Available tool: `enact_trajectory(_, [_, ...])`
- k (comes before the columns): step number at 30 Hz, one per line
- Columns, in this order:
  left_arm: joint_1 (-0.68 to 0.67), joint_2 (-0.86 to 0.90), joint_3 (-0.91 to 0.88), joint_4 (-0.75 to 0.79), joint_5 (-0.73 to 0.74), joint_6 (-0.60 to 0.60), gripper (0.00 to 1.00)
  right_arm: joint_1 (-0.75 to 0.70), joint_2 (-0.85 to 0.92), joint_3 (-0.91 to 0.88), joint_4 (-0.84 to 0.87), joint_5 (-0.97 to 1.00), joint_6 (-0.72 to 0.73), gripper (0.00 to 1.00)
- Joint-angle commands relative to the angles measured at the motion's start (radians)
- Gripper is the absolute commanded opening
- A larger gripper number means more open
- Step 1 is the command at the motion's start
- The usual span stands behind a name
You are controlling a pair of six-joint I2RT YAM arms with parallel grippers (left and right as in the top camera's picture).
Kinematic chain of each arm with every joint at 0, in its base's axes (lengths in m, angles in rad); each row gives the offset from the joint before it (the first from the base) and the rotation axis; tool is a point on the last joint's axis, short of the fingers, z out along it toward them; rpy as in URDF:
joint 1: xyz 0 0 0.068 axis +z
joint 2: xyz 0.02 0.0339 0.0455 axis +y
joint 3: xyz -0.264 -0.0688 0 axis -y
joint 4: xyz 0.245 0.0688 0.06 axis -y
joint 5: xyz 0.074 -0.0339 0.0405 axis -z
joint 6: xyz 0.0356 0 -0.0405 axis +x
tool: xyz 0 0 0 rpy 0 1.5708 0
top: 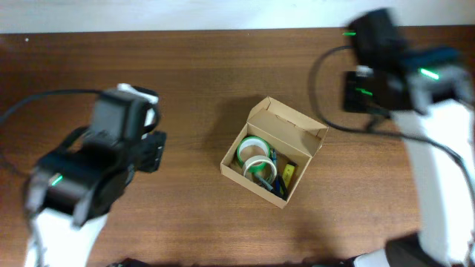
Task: Pack container
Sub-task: 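Bring both grippers to the box's side flaps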
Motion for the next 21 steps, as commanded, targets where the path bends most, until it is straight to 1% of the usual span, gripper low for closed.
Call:
enact_trajectory(1, [0.005,0.056,-0.138,0.098,0.133,0.047,0.39,-0.056,-0.097,-0.065,-0.006,-0.009,0.008,0.04])
enact_trajectory(2, [0.005,0.079,-0.177,0.134,0.152,0.048,0.27,-0.068,-0.117,-0.097,-0.006,-0.016,0.008,0.04])
enact_trajectory(4, [0.005,0.127,-0.238,0.193,0.180,0.049,0.13,-0.076,-0.145,-0.164,-0.006,-0.031,0.009,0.04])
enact_trajectory(5, [0.005,0.153,-0.266,0.224,0.194,0.050,0.02,-0.076,-0.157,-0.209,-0.006,-0.042,0.009,0.04])
enact_trajectory(10, [0.004,0.289,-0.349,0.357,0.306,0.059,0.02,-0.067,-0.174,-0.415,-0.006,-0.116,0.010,0.04])
enact_trajectory(15, [0.004,0.381,-0.354,0.430,0.335,0.077,0.02,-0.006,-0.174,-0.562,-0.006,-0.129,0.043,0.04])
enact_trajectory(21, [0.004,0.429,-0.354,0.505,0.358,0.097,0.02,0.114,-0.174,-0.670,0.021,-0.195,0.100,0.04])
